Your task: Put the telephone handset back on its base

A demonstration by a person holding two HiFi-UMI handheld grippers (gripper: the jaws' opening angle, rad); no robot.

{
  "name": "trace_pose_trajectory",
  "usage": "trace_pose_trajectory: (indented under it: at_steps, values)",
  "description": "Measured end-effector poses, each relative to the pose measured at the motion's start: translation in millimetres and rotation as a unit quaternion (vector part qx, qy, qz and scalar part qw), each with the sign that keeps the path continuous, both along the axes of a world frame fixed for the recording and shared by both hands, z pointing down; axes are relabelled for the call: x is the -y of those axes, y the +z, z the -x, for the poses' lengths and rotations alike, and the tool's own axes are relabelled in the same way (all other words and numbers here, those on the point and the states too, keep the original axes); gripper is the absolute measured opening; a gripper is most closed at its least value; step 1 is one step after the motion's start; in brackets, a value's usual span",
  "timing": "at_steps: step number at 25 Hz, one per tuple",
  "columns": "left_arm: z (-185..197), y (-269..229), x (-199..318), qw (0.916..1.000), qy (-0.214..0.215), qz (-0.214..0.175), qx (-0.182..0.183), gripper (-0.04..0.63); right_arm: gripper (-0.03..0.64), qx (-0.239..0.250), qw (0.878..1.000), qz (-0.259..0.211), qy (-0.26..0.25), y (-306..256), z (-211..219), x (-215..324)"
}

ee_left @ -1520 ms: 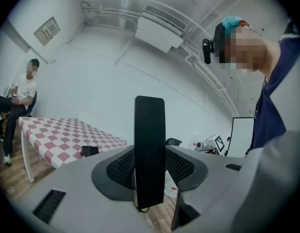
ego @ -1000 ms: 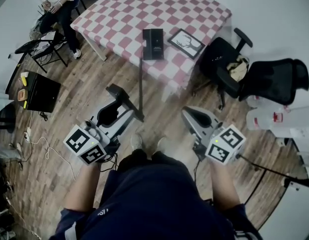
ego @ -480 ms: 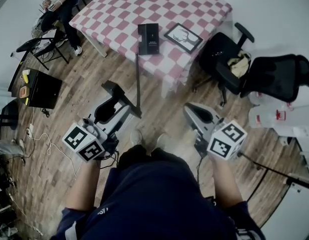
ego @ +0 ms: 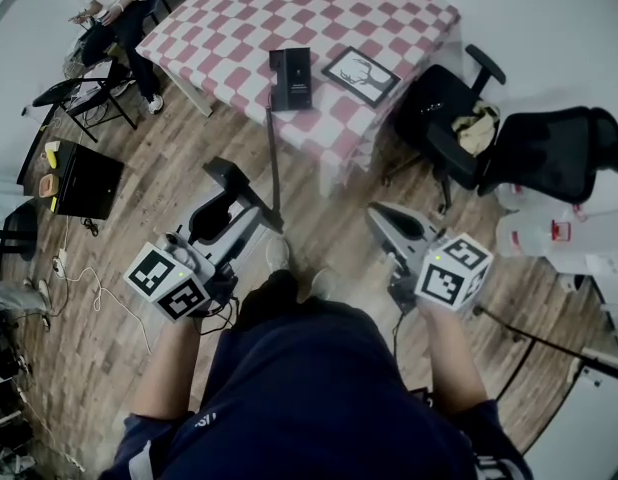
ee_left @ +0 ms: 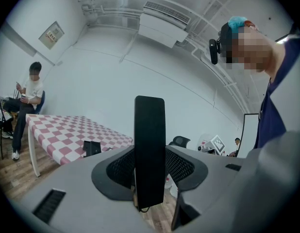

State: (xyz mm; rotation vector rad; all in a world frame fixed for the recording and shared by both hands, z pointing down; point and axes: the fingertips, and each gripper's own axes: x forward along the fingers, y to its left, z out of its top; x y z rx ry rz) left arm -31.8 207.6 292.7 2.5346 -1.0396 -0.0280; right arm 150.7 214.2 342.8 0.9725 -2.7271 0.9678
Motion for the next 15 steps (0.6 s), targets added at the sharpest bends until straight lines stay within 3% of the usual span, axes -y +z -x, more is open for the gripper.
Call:
trace_pose_trajectory:
  at_steps: [15]
  values:
    - [9.9,17.7,50.7,0.9997,0.006,0.013,-0.020,0.216,0.018,-0.036,0.999,0.000,-0.008,15.3,9.3,42.7]
